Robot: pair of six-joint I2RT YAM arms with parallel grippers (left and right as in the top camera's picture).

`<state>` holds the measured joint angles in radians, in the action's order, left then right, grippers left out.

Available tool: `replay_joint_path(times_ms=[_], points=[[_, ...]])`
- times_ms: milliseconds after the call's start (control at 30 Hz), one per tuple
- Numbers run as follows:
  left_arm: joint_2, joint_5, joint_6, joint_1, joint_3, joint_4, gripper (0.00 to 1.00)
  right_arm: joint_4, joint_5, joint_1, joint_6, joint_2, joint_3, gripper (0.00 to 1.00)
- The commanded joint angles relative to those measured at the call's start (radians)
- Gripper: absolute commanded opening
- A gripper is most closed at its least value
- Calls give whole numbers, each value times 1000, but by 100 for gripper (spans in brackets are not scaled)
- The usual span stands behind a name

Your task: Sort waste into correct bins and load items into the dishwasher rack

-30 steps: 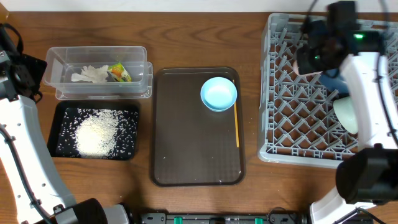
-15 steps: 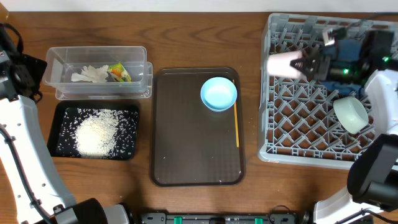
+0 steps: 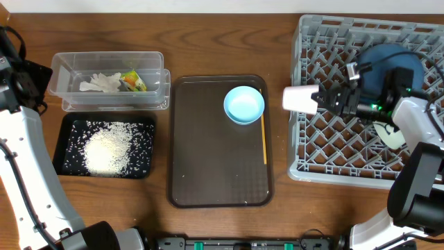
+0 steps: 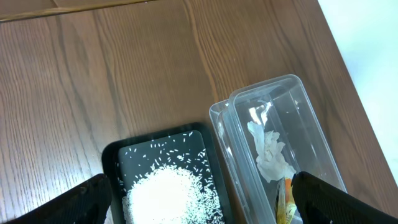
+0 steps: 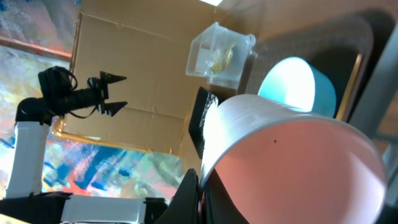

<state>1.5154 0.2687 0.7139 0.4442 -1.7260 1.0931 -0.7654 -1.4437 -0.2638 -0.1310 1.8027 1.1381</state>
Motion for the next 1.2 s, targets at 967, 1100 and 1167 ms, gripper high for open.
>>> replay_joint_path(times_ms=[967,1100,1167], points=[[3,13,2,2,-1,2,95,19,51,-226,56,-17,-41,1],[3,13,2,2,-1,2,95,14,56,-239,56,-17,-41,1],[3,13,2,2,-1,2,95,14,55,-237,56,-17,-41,1]])
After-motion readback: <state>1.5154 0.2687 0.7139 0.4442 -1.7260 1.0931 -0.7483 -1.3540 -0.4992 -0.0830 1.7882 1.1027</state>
